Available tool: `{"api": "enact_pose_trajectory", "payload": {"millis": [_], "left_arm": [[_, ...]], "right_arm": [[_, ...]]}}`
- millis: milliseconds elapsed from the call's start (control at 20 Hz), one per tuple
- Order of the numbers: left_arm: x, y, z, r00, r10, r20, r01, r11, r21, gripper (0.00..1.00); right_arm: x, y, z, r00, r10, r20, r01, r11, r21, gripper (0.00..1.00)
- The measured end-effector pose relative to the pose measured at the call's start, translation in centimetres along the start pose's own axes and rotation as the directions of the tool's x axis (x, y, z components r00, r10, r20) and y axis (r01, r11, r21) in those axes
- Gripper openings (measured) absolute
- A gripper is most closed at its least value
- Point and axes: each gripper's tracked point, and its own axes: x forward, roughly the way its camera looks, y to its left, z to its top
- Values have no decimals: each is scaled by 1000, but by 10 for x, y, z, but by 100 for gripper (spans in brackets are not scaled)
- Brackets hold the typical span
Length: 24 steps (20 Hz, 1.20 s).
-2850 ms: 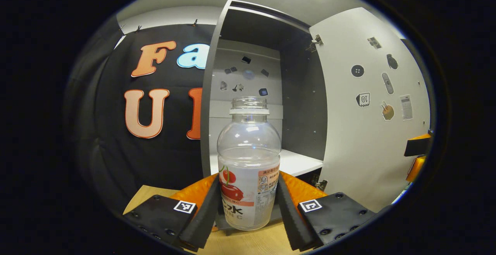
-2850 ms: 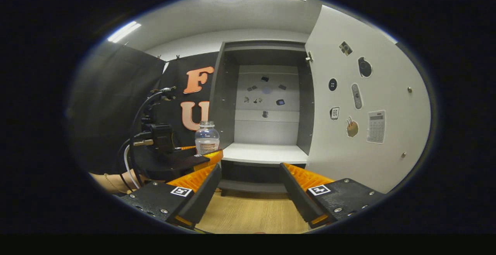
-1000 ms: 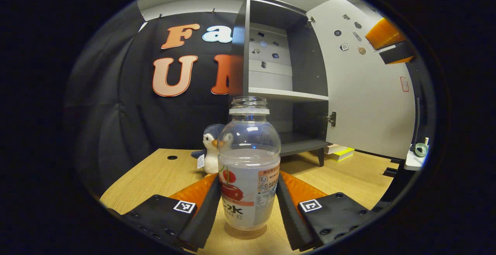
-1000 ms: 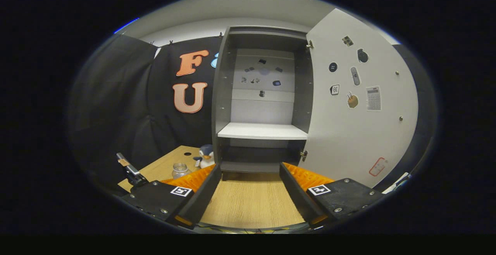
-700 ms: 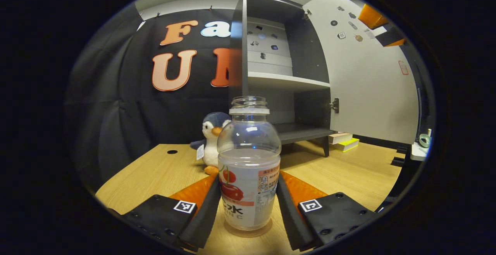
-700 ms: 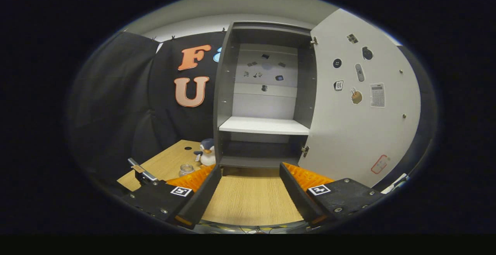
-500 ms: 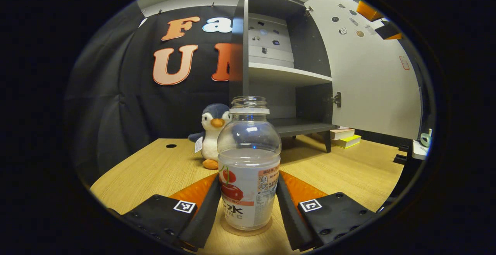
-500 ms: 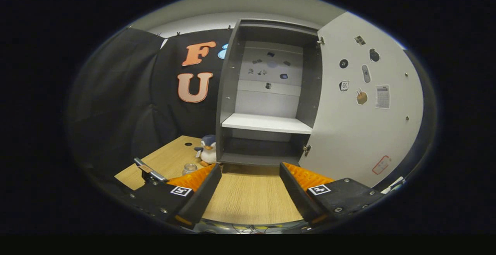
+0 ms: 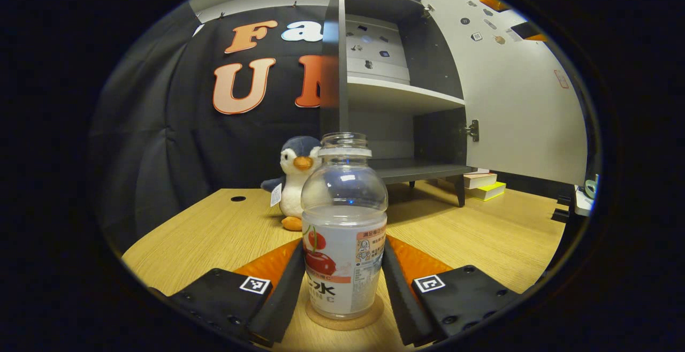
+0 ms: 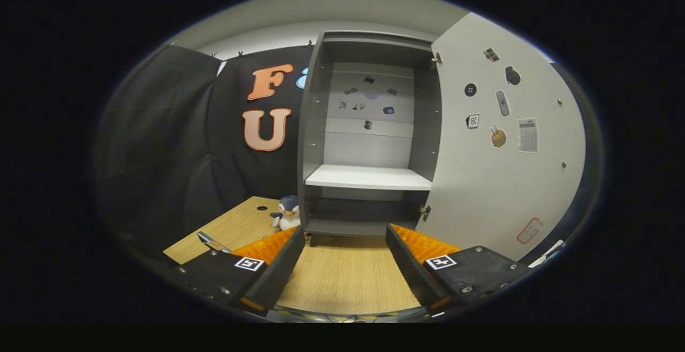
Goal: Open the cabinet door with the right hand, grasp the bottle in the cabinet with the left hand and place it on the coaster, then close the cabinet door with the right hand.
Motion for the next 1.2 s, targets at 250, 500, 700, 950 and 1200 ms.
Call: {"api": "enact_pose_trajectory", "payload": {"millis": [250, 500, 700, 950, 1200], "left_arm": [[-5, -1, -5, 1000, 10, -19, -9, 1000, 16, 85], [-7, 0, -11, 998, 16, -58, -17, 1000, -11, 86], [-6, -1, -9, 998, 7, -64, -8, 1000, -4, 86], [-5, 0, -5, 998, 6, -69, -7, 1000, -18, 87], [-3, 2, 2, 998, 5, -70, -7, 1000, -27, 99]], "right_arm": [[-1, 1, -4, 1000, 6, -10, -6, 1000, -4, 94], [-3, 3, -10, 1000, 14, -20, -14, 1000, 5, 94], [-5, 1, -11, 1000, 11, -19, -11, 1000, 11, 94], [-9, -1, -16, 1000, 9, -26, -9, 1000, 15, 94], [-8, -4, -14, 1000, 8, -19, -8, 1000, 18, 94]]}}
